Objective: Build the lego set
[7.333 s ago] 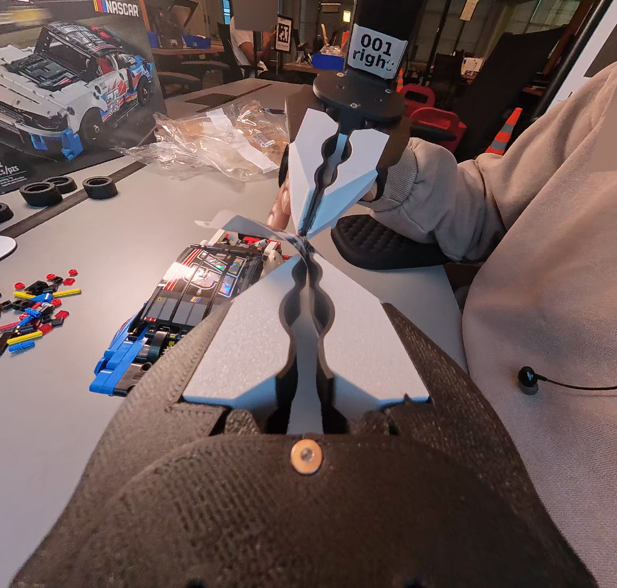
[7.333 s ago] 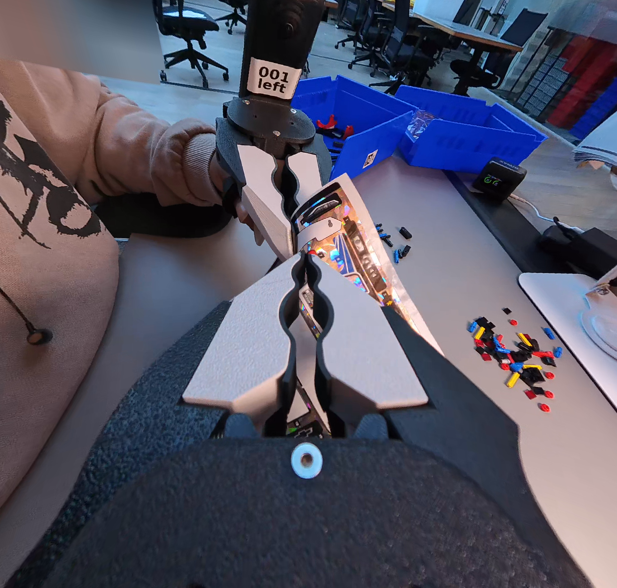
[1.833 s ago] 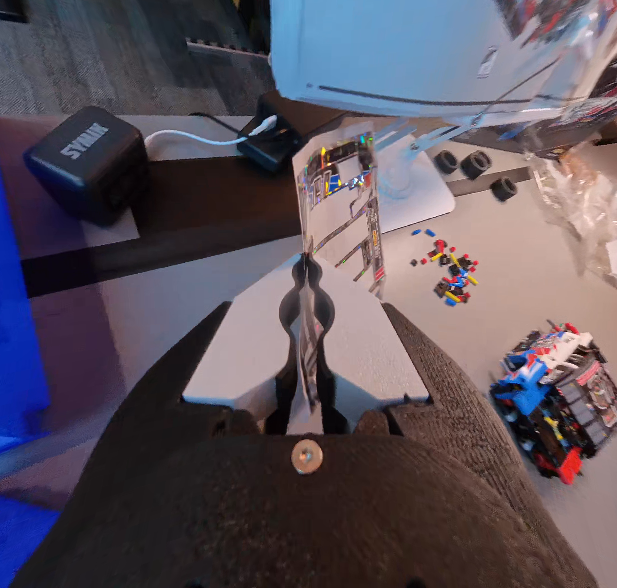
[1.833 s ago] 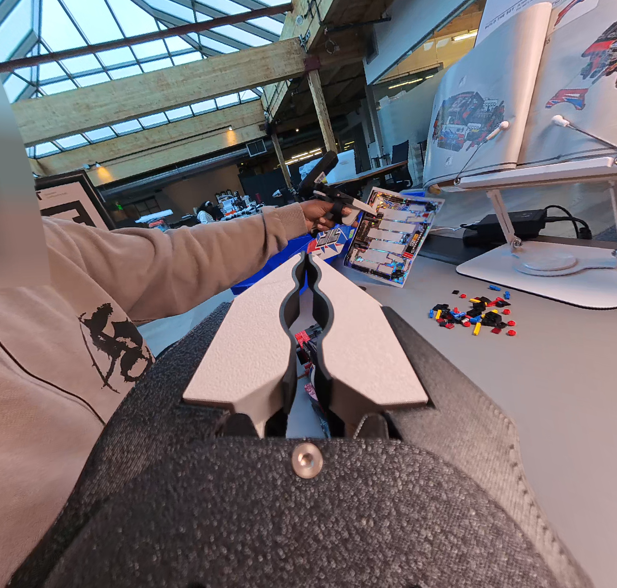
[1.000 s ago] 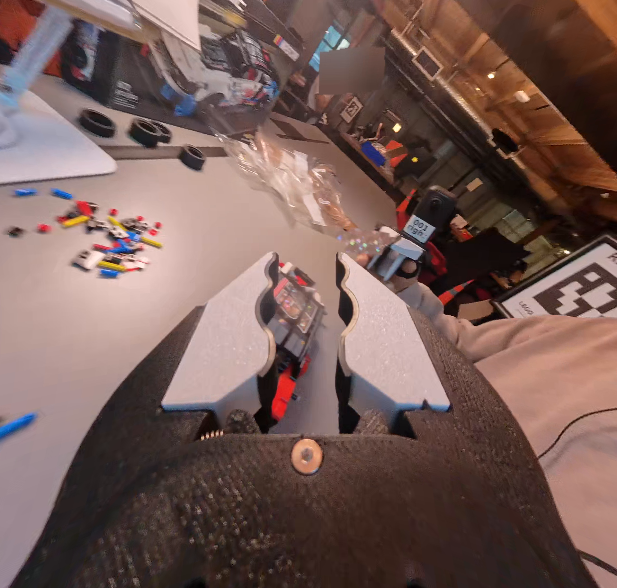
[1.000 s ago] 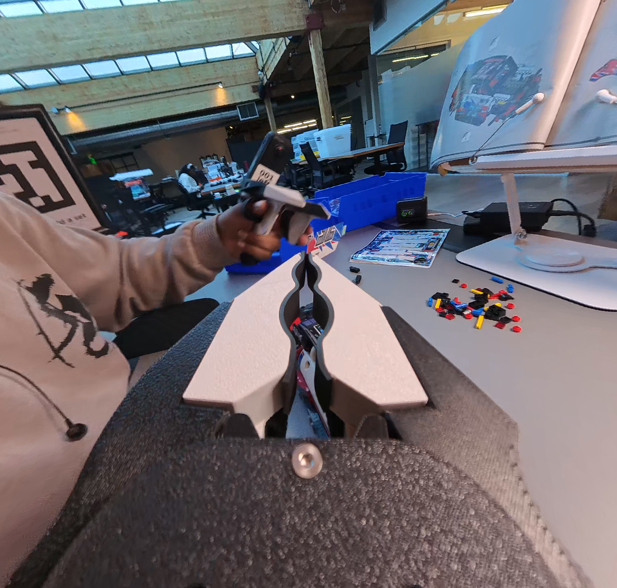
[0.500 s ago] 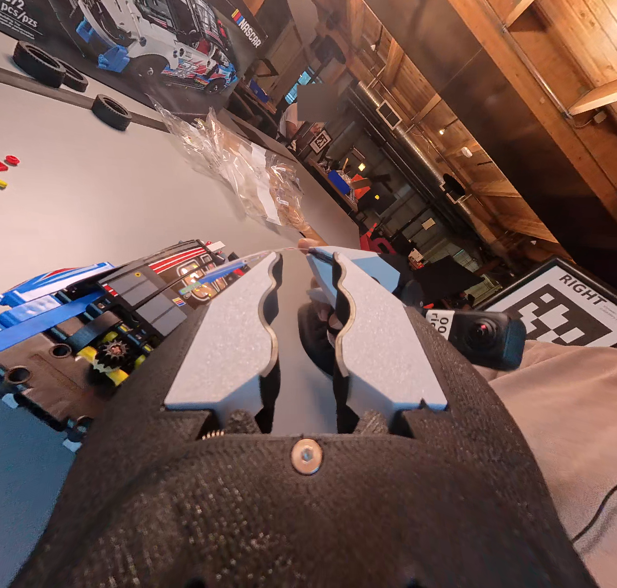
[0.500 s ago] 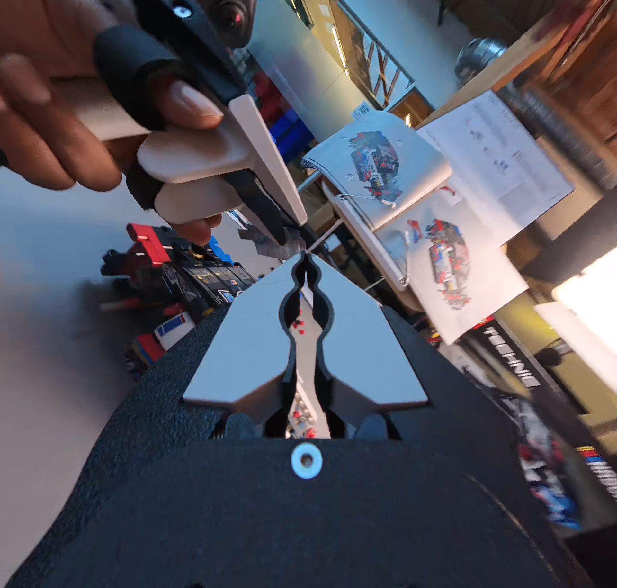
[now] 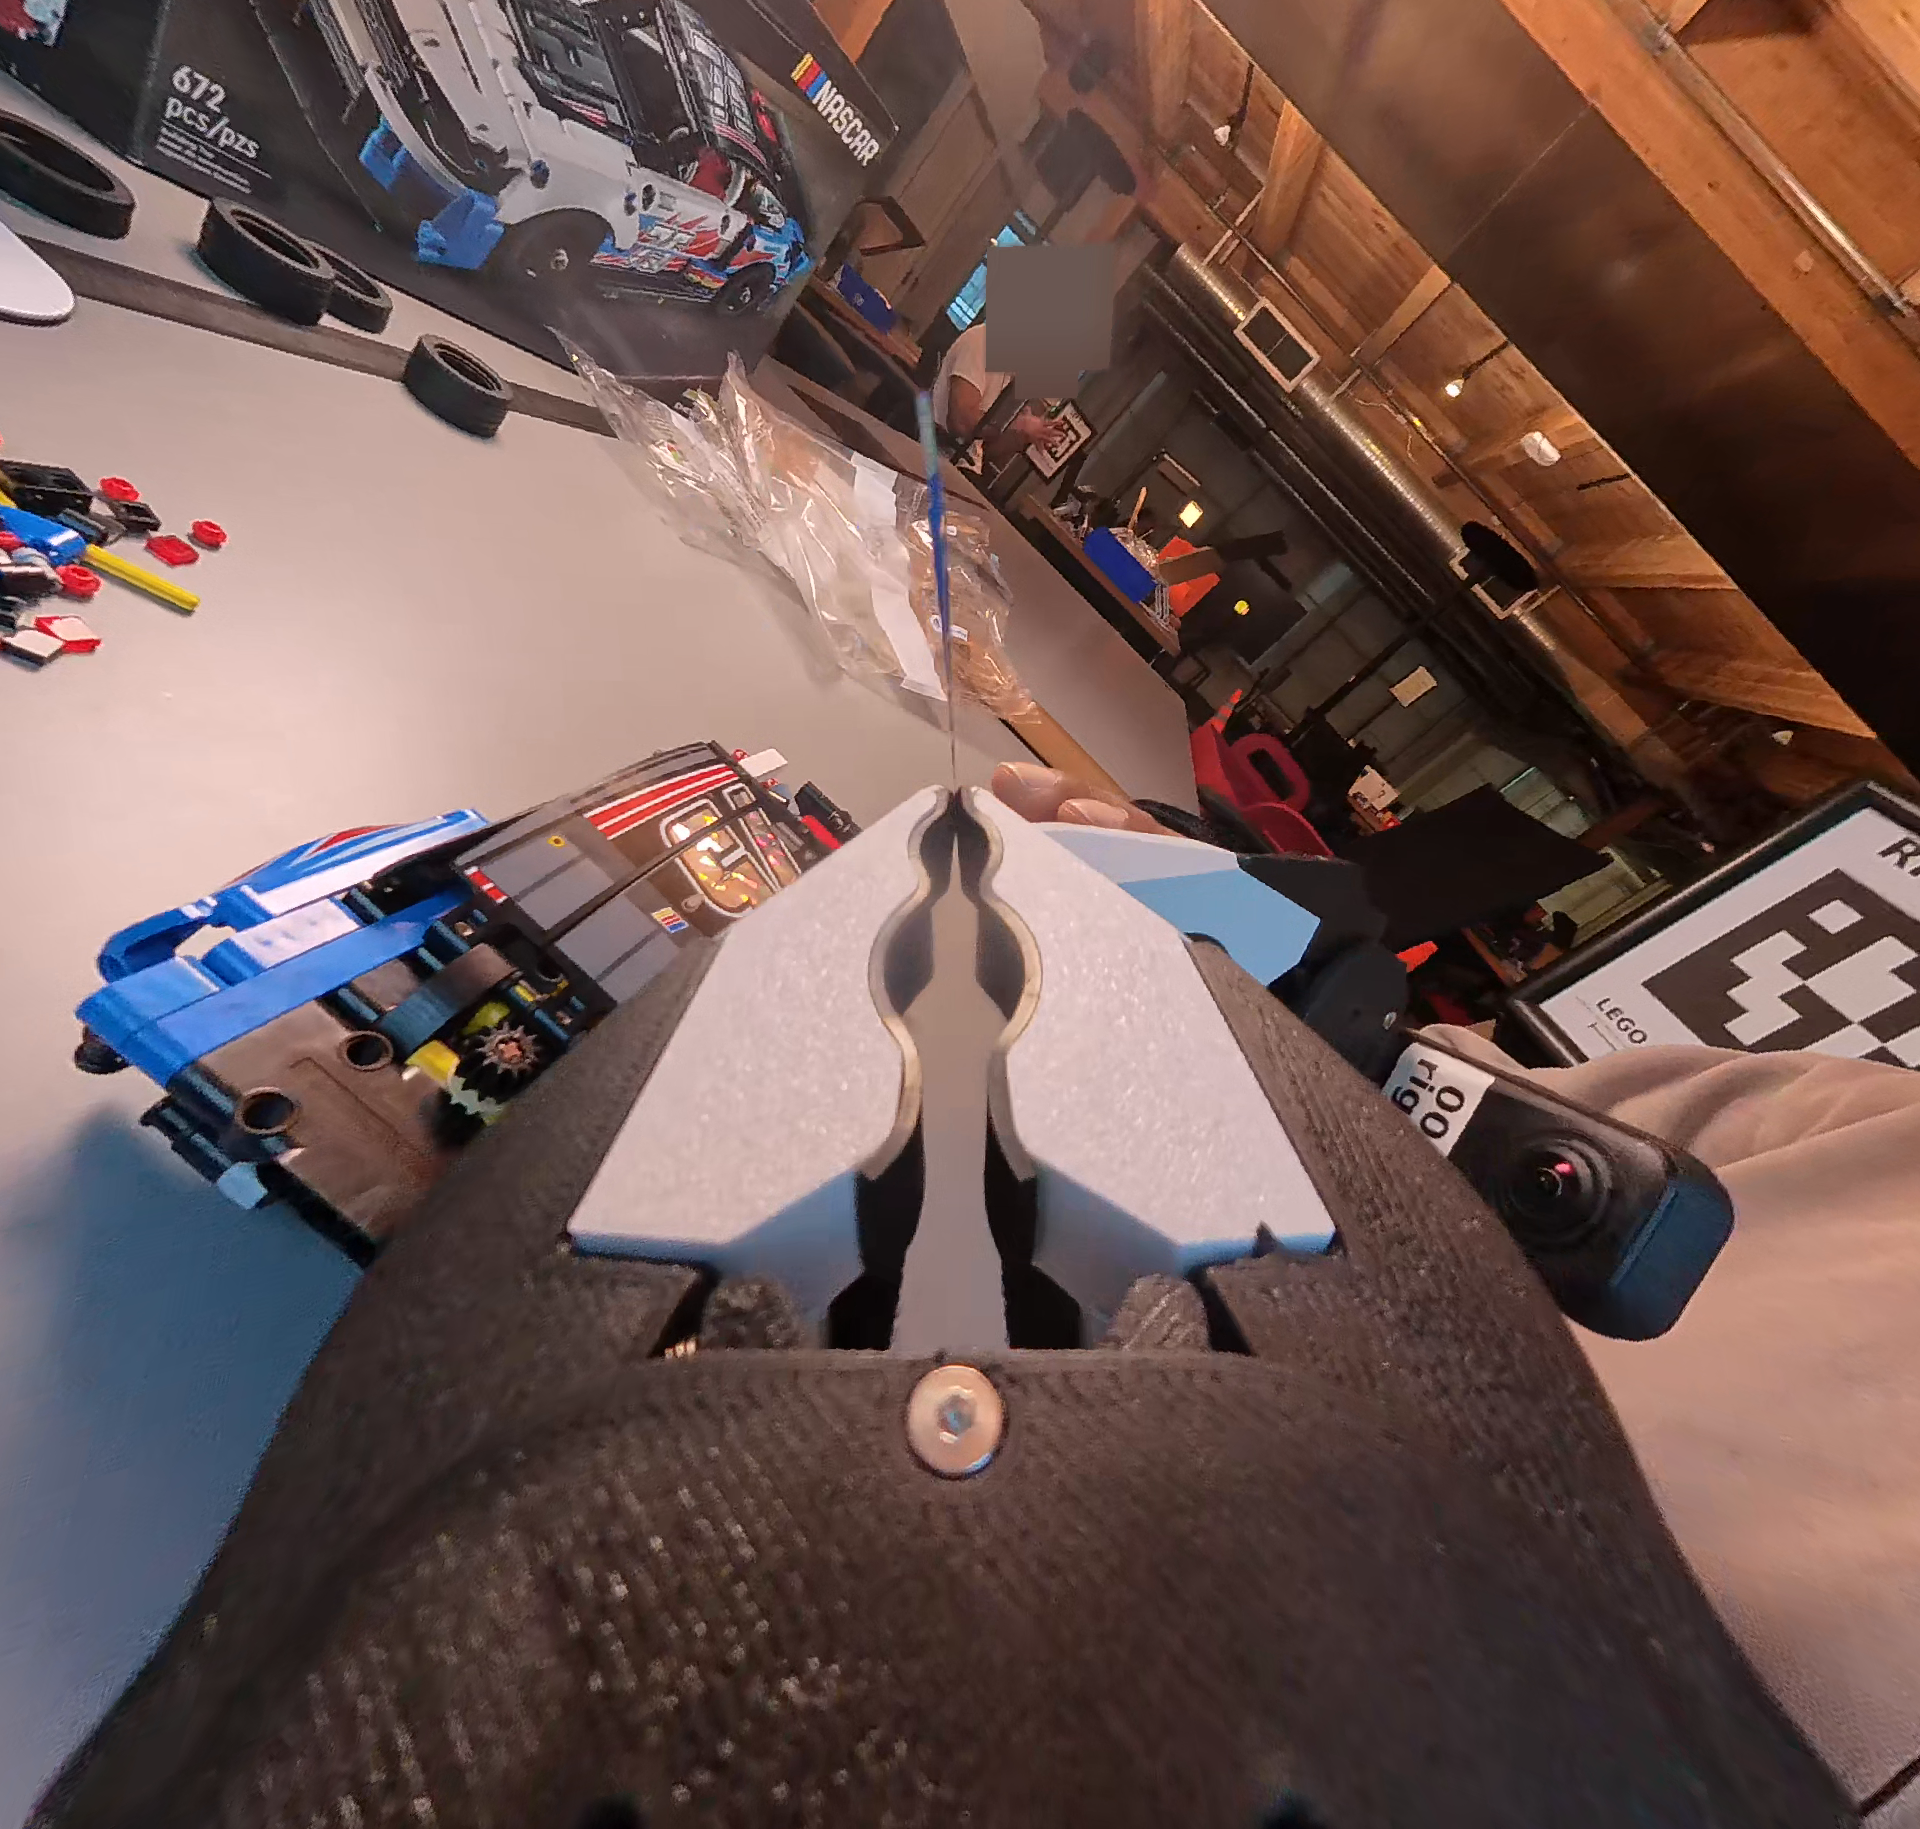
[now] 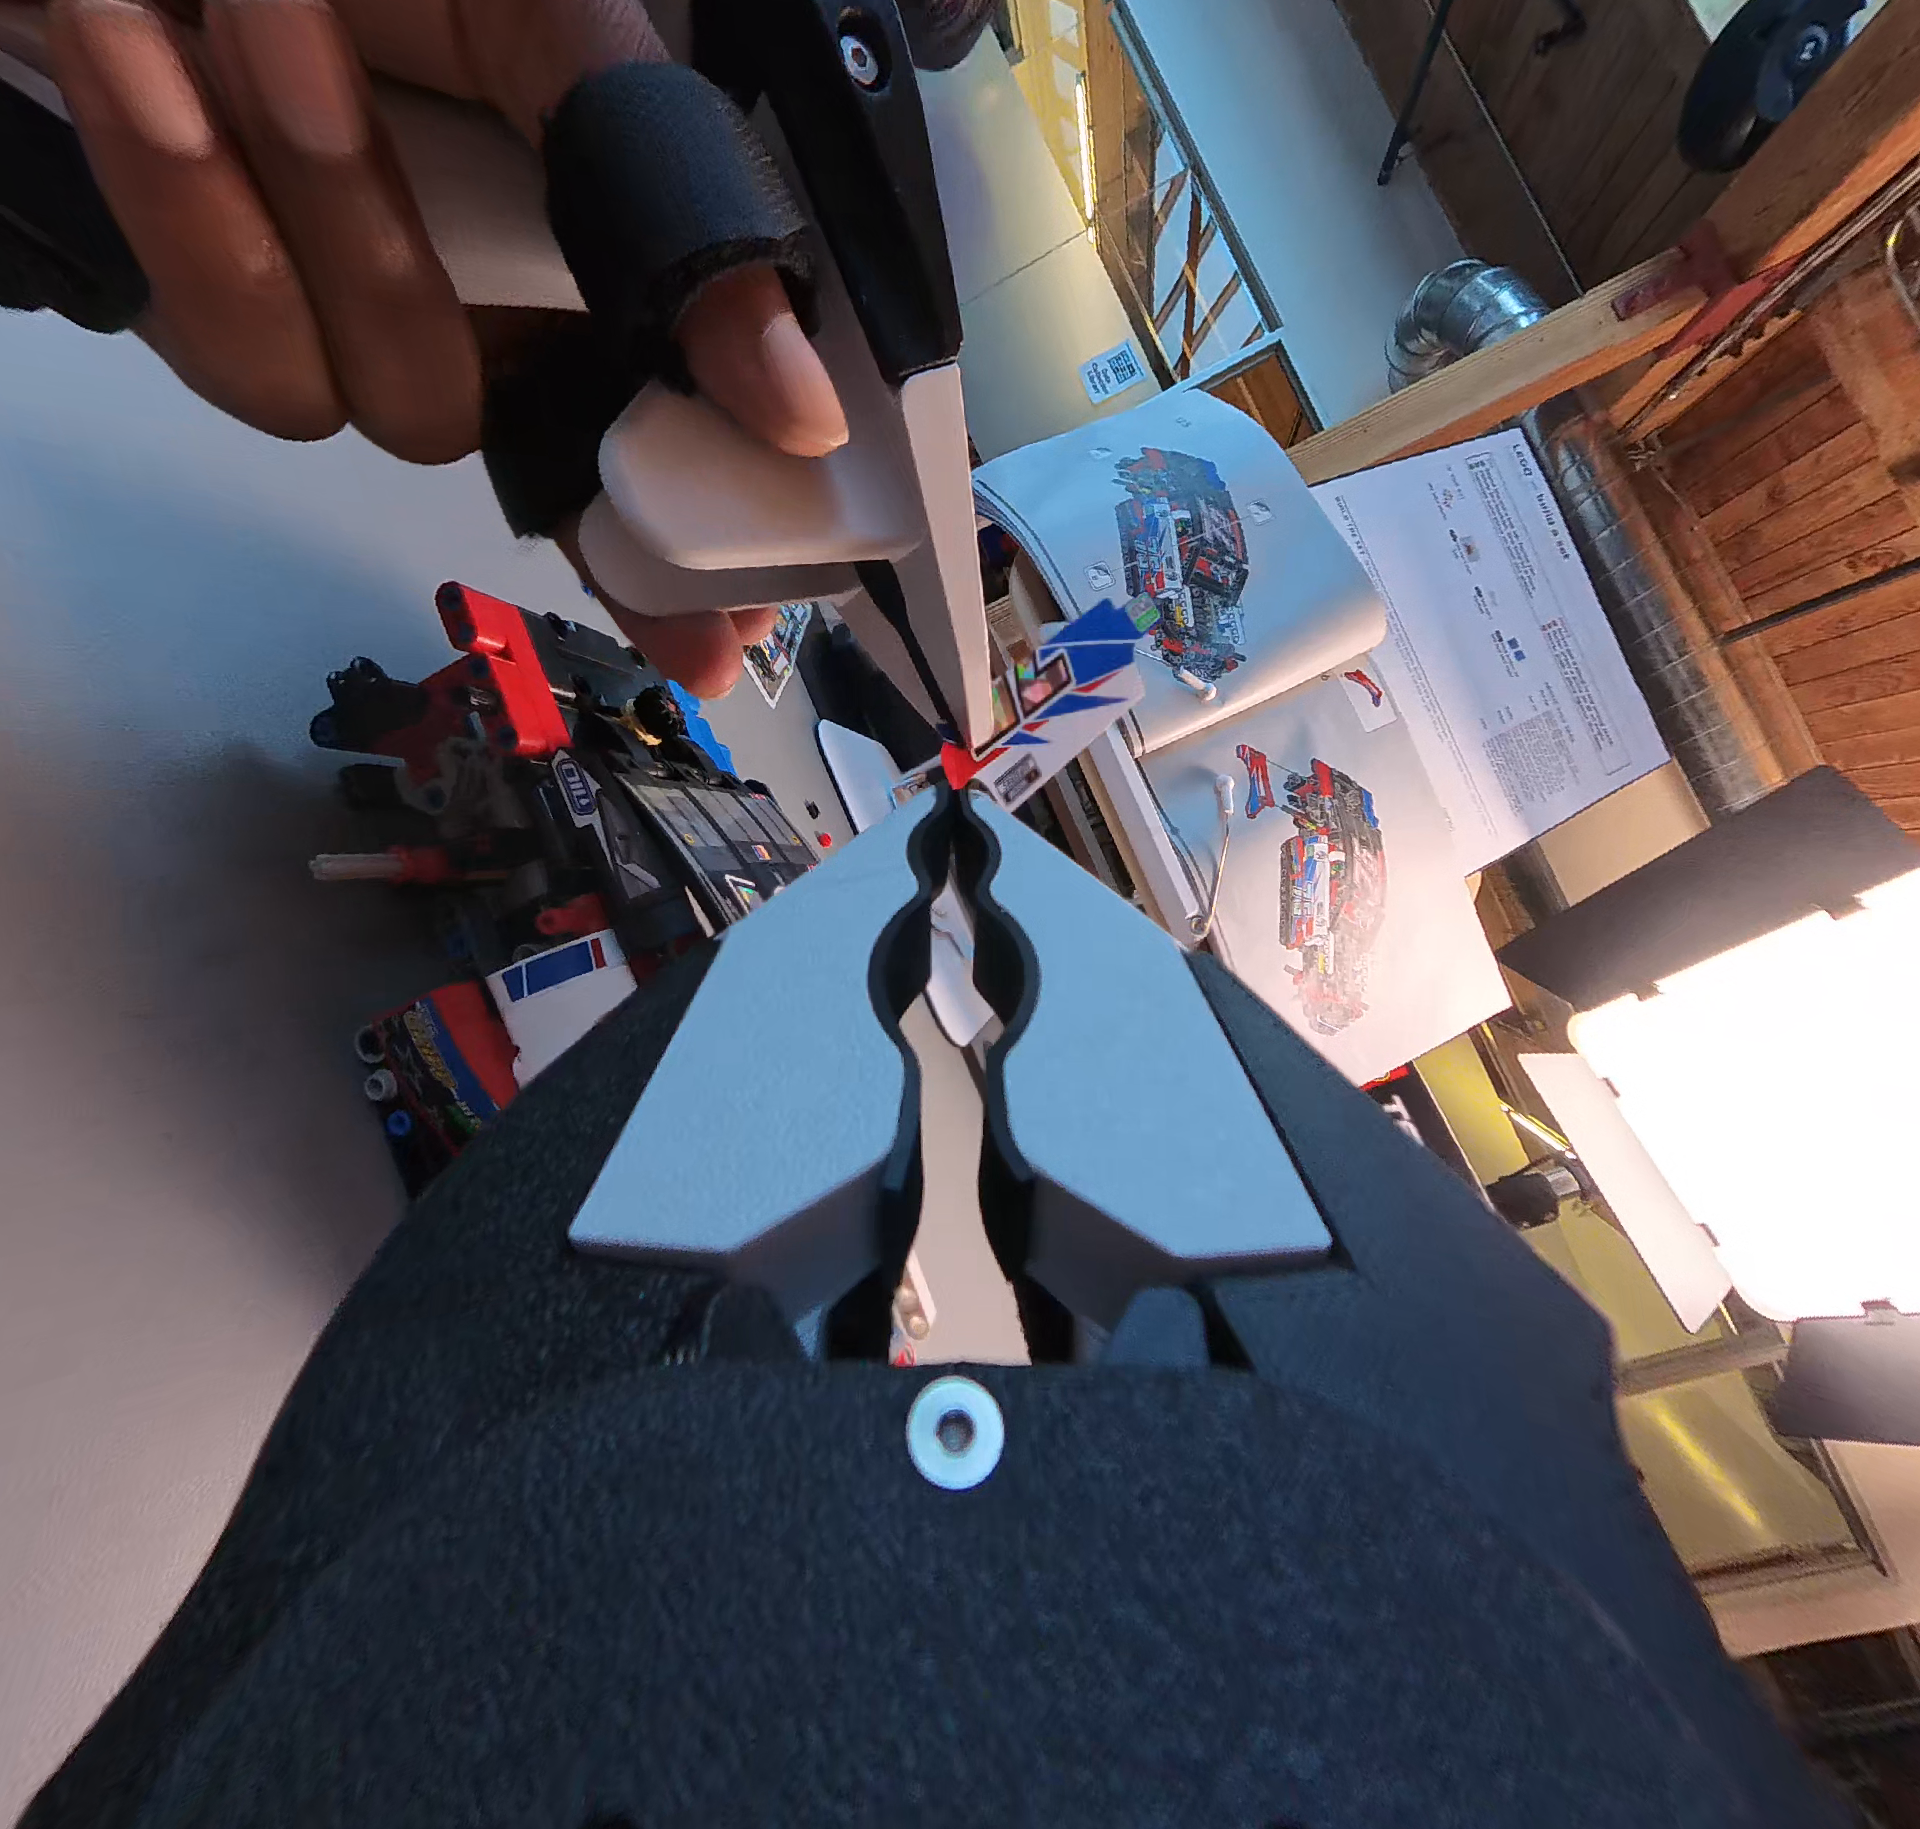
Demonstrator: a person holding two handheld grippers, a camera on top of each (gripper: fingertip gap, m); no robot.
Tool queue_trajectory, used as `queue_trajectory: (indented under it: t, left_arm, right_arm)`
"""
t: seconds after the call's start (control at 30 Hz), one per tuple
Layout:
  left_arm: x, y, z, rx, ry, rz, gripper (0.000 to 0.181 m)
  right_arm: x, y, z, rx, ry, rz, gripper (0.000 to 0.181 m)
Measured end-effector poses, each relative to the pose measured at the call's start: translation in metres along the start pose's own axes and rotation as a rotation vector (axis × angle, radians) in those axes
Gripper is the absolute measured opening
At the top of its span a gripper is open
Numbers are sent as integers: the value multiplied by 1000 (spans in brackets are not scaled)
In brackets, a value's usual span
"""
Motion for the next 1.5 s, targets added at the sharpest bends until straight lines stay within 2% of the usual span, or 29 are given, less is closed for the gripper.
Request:
queue_trajectory:
  t: [0.1,0.3,0.4,0.53,0.6,0.63,0.83,1.03,1.37,1.5]
  left_arm:
    - [-1,-1,0,-17,85,-28,0]
    - [-11,-7,0,-2,147,-56,0]
    - [-5,-10,2,79,186,-254,0]
    - [10,-18,6,118,341,-594,0]
    - [12,-19,11,135,381,-700,0]
    - [12,-19,14,144,397,-743,0]
    - [14,-15,29,184,449,-955,0]
    - [17,-16,30,183,448,-1016,0]
    - [17,-18,29,221,379,-956,0]
    - [19,-18,31,241,376,-933,0]
  right_arm:
    - [0,0,-2,-33,53,11,2]
    - [-6,-3,-1,-146,240,85,23]
    - [-3,-8,16,-314,556,162,27]
    - [13,-12,43,-650,948,197,21]
    - [13,-18,50,-817,1022,217,21]
    - [13,-18,52,-855,1033,210,19]
    - [10,-12,49,-974,1065,184,17]
    - [9,-14,42,-1006,1085,198,0]
    - [15,-18,43,-998,1145,204,0]
    - [13,-19,46,-1030,1083,185,0]
Point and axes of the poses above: each gripper's, where its closed fingertips meet, y out along the fingers, x out of its underside, z = x × y across the jaws, the point moved 6 cm from there along -y, back along the fingers, and after that the axes turned 1 degree about z, right-handed, at the moved point
